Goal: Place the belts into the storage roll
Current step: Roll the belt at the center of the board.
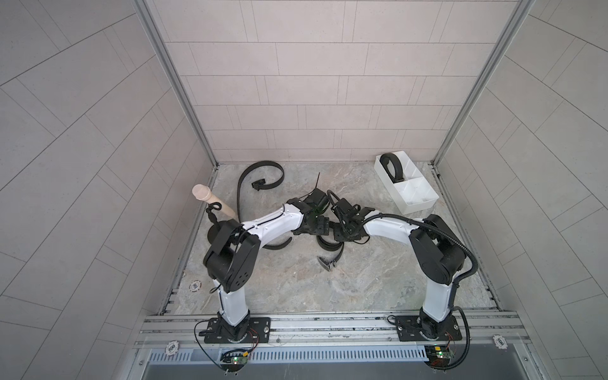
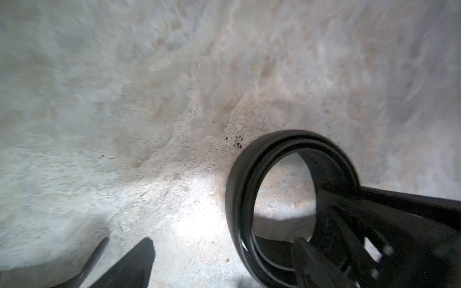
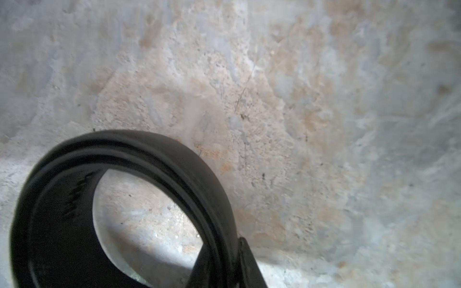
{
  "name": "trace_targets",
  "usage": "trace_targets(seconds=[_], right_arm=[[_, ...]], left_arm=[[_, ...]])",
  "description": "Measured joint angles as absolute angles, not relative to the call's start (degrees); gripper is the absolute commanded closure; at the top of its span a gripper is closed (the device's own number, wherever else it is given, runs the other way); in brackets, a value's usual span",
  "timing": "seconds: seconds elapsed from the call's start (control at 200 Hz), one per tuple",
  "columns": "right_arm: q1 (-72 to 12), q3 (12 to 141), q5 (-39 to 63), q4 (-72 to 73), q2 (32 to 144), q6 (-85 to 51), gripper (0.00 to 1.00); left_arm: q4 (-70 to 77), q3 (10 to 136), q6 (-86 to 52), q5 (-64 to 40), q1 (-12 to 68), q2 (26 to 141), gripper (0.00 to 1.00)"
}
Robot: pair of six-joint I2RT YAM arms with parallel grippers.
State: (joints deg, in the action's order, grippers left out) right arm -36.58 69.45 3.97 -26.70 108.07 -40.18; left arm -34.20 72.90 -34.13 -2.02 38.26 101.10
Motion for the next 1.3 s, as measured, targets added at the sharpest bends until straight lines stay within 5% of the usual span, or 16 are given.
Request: trace_targets(seconds=[0.501, 0.831, 1.302], right_arm=[[-35.5, 75.8, 4.2, -41.3, 109.8, -32.5, 1.0], [-34.2, 76.0, 6.2, -41.6, 110.9, -31.2, 1.0], [-31.6, 73.9, 12.3, -38.7, 110.4, -21.5, 1.0]], left_arm=[[-19.1, 50.6, -31.0, 8.9, 58.0, 79.8, 0.0], [-18.5, 61.1, -18.8, 17.3, 69.1, 92.2, 0.0], [-20.6, 66.6, -8.0, 21.0, 69.6, 102.5, 0.0]])
